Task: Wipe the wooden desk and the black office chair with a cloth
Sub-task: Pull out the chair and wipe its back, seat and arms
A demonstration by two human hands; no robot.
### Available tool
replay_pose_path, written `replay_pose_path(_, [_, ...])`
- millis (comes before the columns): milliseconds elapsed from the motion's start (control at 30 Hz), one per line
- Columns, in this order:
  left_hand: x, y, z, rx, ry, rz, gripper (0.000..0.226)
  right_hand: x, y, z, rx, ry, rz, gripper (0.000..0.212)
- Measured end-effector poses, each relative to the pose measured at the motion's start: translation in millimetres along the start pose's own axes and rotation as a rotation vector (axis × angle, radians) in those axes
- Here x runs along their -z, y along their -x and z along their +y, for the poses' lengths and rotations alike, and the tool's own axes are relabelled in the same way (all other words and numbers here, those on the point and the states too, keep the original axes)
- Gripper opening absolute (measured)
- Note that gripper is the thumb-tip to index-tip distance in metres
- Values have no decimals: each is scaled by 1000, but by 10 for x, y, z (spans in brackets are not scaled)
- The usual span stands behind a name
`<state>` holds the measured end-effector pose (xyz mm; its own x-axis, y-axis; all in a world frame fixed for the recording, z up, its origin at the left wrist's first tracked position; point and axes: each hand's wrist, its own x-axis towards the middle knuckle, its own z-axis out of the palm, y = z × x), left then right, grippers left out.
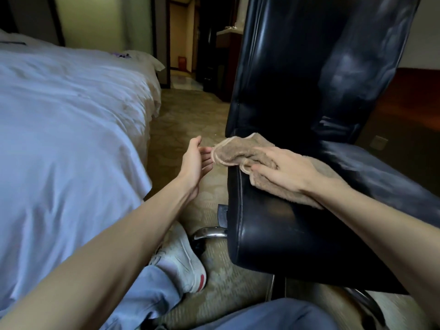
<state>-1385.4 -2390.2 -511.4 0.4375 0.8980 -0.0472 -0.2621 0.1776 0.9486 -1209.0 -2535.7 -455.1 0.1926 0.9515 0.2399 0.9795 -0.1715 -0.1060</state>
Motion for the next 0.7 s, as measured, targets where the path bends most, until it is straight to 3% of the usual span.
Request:
replay_pose_path(100, [-60, 87, 42, 15, 17, -15, 51, 29, 311, -157, 76, -11, 68, 56])
replay_pose_path(200, [-208, 194, 190, 18, 31, -11, 48, -6, 678, -359, 157, -26, 194, 56])
replay_pose_path(333, [-462, 376, 282, -7, -125, -49, 43, -142, 1144, -533, 343, 110, 473, 48])
replay_pose_path(533, [-703, 696, 240, -93, -406, -250, 59, -41, 1468, -456, 635, 204, 551, 44])
replay_pose_path(633, [-778, 679, 257, -76, -661, -404, 78, 299, 1463, 15, 544, 250, 707, 39])
replay_pose_path(700, [-799, 660, 248, -100, -730, -393, 84, 475, 1496, 401, 395, 310, 652, 42])
